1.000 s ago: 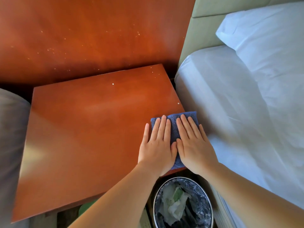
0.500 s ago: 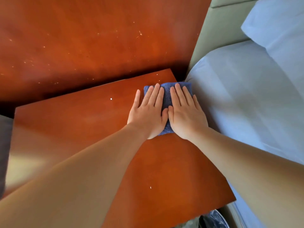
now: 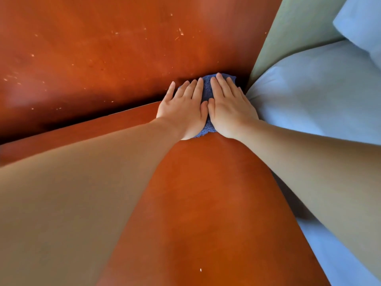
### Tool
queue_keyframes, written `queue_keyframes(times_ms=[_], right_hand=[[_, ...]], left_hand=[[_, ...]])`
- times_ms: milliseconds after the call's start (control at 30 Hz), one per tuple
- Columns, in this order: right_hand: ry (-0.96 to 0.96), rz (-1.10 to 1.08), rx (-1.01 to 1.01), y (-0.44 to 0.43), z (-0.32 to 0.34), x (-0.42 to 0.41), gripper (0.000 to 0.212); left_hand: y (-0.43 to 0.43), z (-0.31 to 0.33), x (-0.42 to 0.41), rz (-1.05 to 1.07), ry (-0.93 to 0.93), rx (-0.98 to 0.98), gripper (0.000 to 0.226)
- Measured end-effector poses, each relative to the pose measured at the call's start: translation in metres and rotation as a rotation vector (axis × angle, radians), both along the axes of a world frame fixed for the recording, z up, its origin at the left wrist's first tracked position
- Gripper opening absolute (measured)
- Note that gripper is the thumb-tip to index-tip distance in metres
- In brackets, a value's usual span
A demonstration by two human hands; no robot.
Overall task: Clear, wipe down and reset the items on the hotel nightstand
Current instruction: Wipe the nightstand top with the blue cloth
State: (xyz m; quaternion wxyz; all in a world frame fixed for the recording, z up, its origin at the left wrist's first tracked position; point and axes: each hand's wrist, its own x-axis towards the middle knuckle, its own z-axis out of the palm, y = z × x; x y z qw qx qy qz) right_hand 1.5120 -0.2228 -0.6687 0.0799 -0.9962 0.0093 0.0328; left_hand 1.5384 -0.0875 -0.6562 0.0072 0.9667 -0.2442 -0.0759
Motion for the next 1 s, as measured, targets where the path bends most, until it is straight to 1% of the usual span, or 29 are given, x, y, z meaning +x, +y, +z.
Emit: queue_keyframes(times_ms=[100, 167, 267, 367, 533, 700, 800, 1000], right_hand=[[0.032, -0.009, 0.014, 0.000, 0.002, -0.001, 0.056], [0.040, 0.023, -0.013, -0.001, 0.001, -0.007, 0.057], [0.016, 0.092, -0.090, -0.003, -0.001, -0.030, 0.071], [-0.011, 0.086, -0.127, 0.002, 0.004, -0.066, 0.081], [-0.006, 0.045, -0.135, 0.030, 0.009, -0.132, 0.073], [-0.081, 0.055, -0.121, 0.062, 0.006, -0.200, 0.061], [-0.115, 0.077, -0.106, 0.075, 0.005, -0.240, 0.060], [-0.095, 0.090, -0.119, 0.095, 0.006, -0.317, 0.060]], left_hand=[[0.001, 0.000, -0.003, -0.002, 0.005, -0.021, 0.059], [0.005, -0.001, -0.012, 0.002, 0.006, -0.056, 0.059], [0.012, -0.001, -0.035, -0.002, 0.014, -0.089, 0.060], [0.020, 0.001, -0.067, -0.012, 0.022, -0.090, 0.062], [0.045, 0.005, -0.128, -0.027, 0.034, -0.047, 0.063], [0.074, 0.012, -0.201, 0.007, 0.062, -0.013, 0.063], [0.087, 0.011, -0.244, 0.029, 0.060, -0.010, 0.067], [0.105, 0.011, -0.323, 0.049, 0.079, -0.027, 0.070]])
